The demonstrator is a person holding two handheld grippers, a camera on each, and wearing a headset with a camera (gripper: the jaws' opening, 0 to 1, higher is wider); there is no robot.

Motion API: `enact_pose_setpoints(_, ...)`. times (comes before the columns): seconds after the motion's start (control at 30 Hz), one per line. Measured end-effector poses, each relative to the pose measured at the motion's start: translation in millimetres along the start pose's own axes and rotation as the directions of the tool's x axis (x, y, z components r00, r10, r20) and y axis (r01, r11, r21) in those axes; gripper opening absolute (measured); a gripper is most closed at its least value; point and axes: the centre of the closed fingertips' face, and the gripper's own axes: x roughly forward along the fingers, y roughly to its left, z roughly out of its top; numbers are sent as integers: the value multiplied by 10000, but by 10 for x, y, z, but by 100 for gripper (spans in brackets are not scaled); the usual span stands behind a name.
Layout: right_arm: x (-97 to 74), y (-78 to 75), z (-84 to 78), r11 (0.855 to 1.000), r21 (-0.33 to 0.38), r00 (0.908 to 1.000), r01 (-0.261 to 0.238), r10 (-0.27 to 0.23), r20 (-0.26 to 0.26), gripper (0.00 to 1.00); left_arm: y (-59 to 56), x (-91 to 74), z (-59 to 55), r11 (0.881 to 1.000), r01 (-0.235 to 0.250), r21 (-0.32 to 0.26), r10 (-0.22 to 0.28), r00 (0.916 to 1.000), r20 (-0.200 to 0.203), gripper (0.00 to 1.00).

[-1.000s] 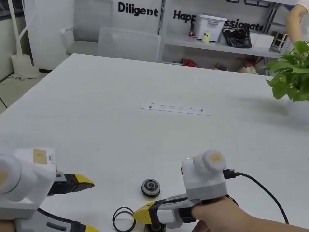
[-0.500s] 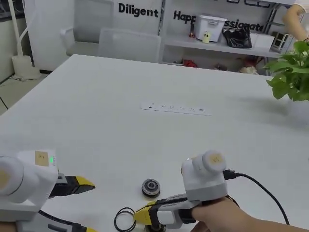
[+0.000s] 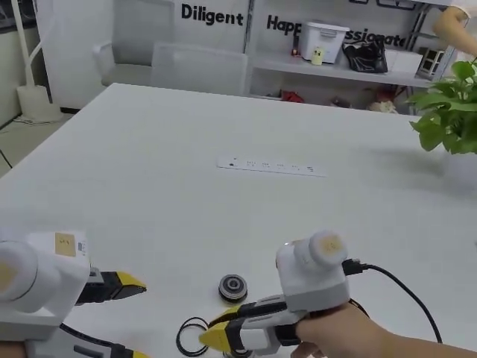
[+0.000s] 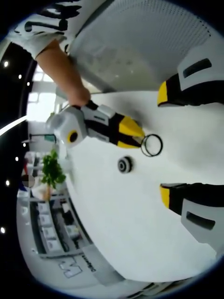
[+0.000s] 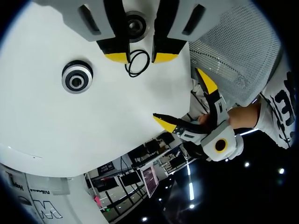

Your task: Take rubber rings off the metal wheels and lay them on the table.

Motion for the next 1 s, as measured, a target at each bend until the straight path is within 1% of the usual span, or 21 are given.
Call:
enact_pose_setpoints(0.13, 6, 34, -5, 9996, -251, 9999, -99, 97, -87, 20, 5, 7, -1, 10000, 36, -10, -36, 10000, -14, 67)
enact_pose_setpoints(0.2, 4, 41, -10, 9986, -525, 9998, -64, 55, -166, 22, 6, 11, -2, 10000, 50, -2, -50, 10000, -22, 67)
enact_pose_setpoints(0.33, -9, 31, -16, 9964, -842, 9996, 12, -34, -266, 24, 5, 20, -9, 10000, 76, -17, -76, 10000, -59, 67)
enact_pose_setpoints(0.6, -67, -19, 7, 9957, -918, 9997, 156, -173, -176, 27, 25, 20, -7, 10000, 51, -36, -51, 10000, -68, 67)
enact_pose_setpoints(0.77, -131, -51, 66, 9952, -933, 9996, 283, -282, 24, 27, 45, 16, 2, 10000, 11, -34, -11, 10000, -71, 67)
enact_pose_setpoints(1.0, -234, -108, 125, 9939, -982, 9985, 506, -485, 235, 28, 91, 15, 67, 10000, -65, 49, 65, 10000, 9, 66)
